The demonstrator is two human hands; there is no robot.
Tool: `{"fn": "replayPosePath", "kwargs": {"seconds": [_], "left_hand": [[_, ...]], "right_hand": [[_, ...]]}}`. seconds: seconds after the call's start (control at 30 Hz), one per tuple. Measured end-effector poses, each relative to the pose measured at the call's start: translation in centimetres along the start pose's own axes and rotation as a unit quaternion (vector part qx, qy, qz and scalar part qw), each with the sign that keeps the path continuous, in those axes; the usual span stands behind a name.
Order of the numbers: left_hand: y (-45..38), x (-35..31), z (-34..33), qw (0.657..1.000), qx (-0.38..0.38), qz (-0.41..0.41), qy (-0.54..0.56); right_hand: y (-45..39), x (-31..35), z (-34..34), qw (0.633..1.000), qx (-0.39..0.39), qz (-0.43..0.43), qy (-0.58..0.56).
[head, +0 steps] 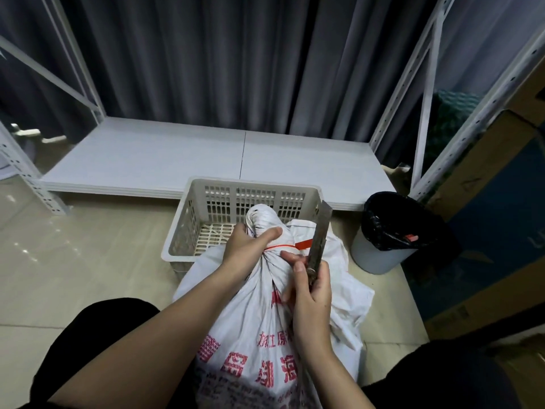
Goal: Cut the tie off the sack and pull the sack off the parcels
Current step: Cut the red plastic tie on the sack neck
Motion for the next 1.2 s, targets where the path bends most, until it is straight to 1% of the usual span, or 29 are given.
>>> {"fn": "replayPosePath", "kwargs": {"seconds": [0.1,0.23,0.4,0.5,0.57,0.63,0.7,0.8,0.97,1.1,1.2], "left_hand": [[-0.1,0.3,0.0,1.0,0.0,0.001,0.002],[0.0,0.6,0.1,1.0,-0.003,0.01,0.028],[-0.1,1.0,0.2,0.998,0.009,0.048,0.034],[-0.2,0.7,0.0,0.996,0.041,0.058,0.045],[-0.4,0.4,-0.1,0.994,0.075,0.064,0.04],[-0.5,0.3,0.0,0.993,0.106,0.05,0.023],[-0.6,0.4,0.1,0.992,0.117,0.04,0.003],[-0.5,0.8,0.4,0.996,0.089,0.017,0.017],[-0.6,1.7,0.2,0.999,0.037,0.01,0.005],[-0.7,1.9,0.2,1.0,0.008,0.012,-0.011],[-0.6,1.8,0.1,1.0,0.002,0.006,-0.013]], "right_hand": [[0.0,-0.6,0.1,1.0,0.002,-0.022,-0.013],[-0.3,-0.6,0.0,0.998,0.054,-0.042,0.006],[-1.0,-1.0,0.4,0.996,0.07,-0.056,0.017],[-1.1,-1.5,0.4,0.991,0.105,-0.083,-0.019],[-1.1,-1.7,0.6,0.988,0.107,-0.098,-0.05],[-1.3,-1.8,0.6,0.988,0.102,-0.099,-0.064],[-1.3,-1.7,0.6,0.987,0.094,-0.104,-0.075],[-1.2,-1.8,0.5,0.987,0.089,-0.112,-0.074],[-1.1,-2.2,0.4,0.993,0.079,-0.087,-0.013],[-1.4,-2.0,0.2,0.994,0.067,-0.089,-0.009],[-1.1,-1.5,0.4,0.994,0.065,-0.084,-0.034]]}}
Point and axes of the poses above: each hand's wrist, its own y-axis away from the middle knuckle, its own z-axis out of the back of the hand, x = y × z, the point moved 3 cm from there along -y, towards the middle knuckle, and after that the axes turned 7 degrees about -z, right-handed, at the moved point
